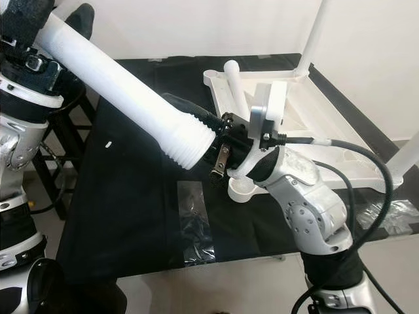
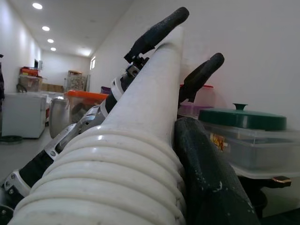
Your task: Building children table
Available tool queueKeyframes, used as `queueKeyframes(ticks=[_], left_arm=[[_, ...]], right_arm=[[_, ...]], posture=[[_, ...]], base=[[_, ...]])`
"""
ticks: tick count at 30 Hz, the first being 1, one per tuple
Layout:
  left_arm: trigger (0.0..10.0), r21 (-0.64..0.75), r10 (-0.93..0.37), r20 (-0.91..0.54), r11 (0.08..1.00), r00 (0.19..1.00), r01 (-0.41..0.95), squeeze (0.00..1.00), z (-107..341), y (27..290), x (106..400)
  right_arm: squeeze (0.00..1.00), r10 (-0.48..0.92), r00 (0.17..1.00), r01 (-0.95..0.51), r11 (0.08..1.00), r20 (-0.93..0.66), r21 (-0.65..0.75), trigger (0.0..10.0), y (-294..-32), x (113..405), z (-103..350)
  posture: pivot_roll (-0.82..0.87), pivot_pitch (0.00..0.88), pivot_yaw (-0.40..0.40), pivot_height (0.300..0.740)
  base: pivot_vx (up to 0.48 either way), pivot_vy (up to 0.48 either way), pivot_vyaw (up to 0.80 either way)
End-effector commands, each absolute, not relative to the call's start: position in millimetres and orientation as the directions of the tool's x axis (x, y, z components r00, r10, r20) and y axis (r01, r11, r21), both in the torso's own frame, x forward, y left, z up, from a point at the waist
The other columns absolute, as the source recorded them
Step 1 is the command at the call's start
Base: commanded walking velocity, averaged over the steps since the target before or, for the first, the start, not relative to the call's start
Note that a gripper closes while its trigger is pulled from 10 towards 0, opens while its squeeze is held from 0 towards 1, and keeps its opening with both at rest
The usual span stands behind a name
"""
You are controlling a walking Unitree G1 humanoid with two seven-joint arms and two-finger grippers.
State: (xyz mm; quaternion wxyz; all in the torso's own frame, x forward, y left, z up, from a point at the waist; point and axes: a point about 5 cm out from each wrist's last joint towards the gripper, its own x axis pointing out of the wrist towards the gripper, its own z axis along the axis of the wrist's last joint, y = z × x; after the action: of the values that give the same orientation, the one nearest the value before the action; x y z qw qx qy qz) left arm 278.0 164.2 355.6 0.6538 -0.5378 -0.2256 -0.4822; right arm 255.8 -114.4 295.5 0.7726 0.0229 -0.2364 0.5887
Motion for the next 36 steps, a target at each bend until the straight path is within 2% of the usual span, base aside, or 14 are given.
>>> queueKeyframes(ticks=[1, 8, 16, 17, 18, 21, 25, 27, 29, 30, 31, 34, 36], left_arm=[[0.0, -0.433, -0.4, 0.84, -0.086, 0.367, 0.897, 0.0, 369, 161, 271], [0.0, -0.433, -0.418, 0.835, -0.1, 0.357, 0.896, 0.0, 370, 160, 268], [0.0, -0.439, -0.42, 0.832, -0.099, 0.362, 0.893, 0.0, 372, 162, 267], [0.0, -0.439, -0.42, 0.832, -0.098, 0.363, 0.893, 0.0, 373, 163, 266], [0.0, -0.438, -0.419, 0.832, -0.096, 0.363, 0.894, 0.0, 375, 165, 266], [0.0, -0.431, -0.416, 0.834, -0.077, 0.363, 0.899, 0.0, 381, 170, 267], [0.0, -0.426, -0.412, 0.834, -0.059, 0.367, 0.903, 0.0, 384, 174, 267], [0.0, -0.417, -0.365, 0.838, 0.053, 0.406, 0.908, 0.0, 399, 198, 273], [0.0, -0.417, -0.365, 0.838, 0.053, 0.406, 0.908, 0.0, 399, 198, 273], [0.0, -0.407, -0.342, 0.84, 0.116, 0.421, 0.906, 0.0, 407, 213, 275], [0.0, -0.407, -0.342, 0.84, 0.116, 0.421, 0.906, 0.0, 407, 213, 275], [0.0, -0.361, -0.33, 0.833, 0.285, 0.445, 0.888, 0.0, 422, 238, 275], [0.0, -0.352, -0.338, 0.827, 0.312, 0.449, 0.882, 0.0, 424, 241, 276]], right_arm=[[0.0, 0.962, 0.087, -0.958, 0.153, 0.259, -0.243, 10.0, -97, 245, 277], [0.0, 0.964, 0.105, -0.956, 0.165, 0.243, -0.243, 10.0, -100, 246, 276], [0.0, 0.952, 0.204, -0.939, 0.256, 0.228, -0.228, 10.0, -107, 251, 269], [0.06, 0.943, 0.231, -0.938, 0.281, 0.238, -0.202, 10.0, -111, 253, 269], [1.0, 0.933, 0.26, -0.935, 0.307, 0.248, -0.175, 10.0, -117, 255, 269], [1.0, 0.916, 0.306, -0.927, 0.349, 0.26, -0.138, 10.0, -131, 256, 267], [1.0, 0.913, 0.318, -0.926, 0.357, 0.257, -0.124, 10.0, -138, 254, 266], [1.0, 0.921, 0.355, -0.924, 0.372, 0.16, -0.092, 10.0, -160, 242, 248], [1.0, 0.921, 0.355, -0.924, 0.372, 0.16, -0.092, 10.0, -160, 242, 248], [1.0, 0.922, 0.375, -0.92, 0.383, 0.096, -0.082, 10.0, -171, 236, 238], [1.0, 0.922, 0.375, -0.92, 0.383, 0.096, -0.082, 10.0, -171, 236, 238], [1.0, 0.916, 0.397, -0.917, 0.393, -0.063, -0.06, 10.0, -188, 221, 219], [1.0, 0.914, 0.395, -0.919, 0.391, -0.089, -0.058, 10.0, -191, 219, 217]], posture=[[0.02, 0.052, -0.006, 0.74], [0.01, 0.052, -0.008, 0.74], [0.01, 0.051, -0.003, 0.74], [0.01, 0.05, -0.003, 0.74], [0.01, 0.05, -0.003, 0.74], [0.01, 0.048, -0.005, 0.74], [0.01, 0.049, -0.006, 0.74], [0.0, 0.047, -0.006, 0.74], [0.0, 0.047, -0.006, 0.74], [0.0, 0.045, -0.002, 0.74], [0.0, 0.045, -0.002, 0.74], [0.0, 0.043, 0.002, 0.74], [0.0, 0.042, 0.005, 0.74]], base=[[0.0, 0.0, 0.0], [0.0, 0.0, 0.0], [0.0, 0.0, 0.0], [0.0, 0.0, 0.0], [0.0, 0.0, 0.0], [0.0, 0.0, 0.0], [0.0, 0.0, 0.0], [0.0, 0.0, 0.0], [0.0, 0.0, 0.0], [0.0, 0.0, 0.0], [0.0, 0.0, 0.0], [0.0, 0.0, 0.0], [0.0, 0.0, 0.0]])
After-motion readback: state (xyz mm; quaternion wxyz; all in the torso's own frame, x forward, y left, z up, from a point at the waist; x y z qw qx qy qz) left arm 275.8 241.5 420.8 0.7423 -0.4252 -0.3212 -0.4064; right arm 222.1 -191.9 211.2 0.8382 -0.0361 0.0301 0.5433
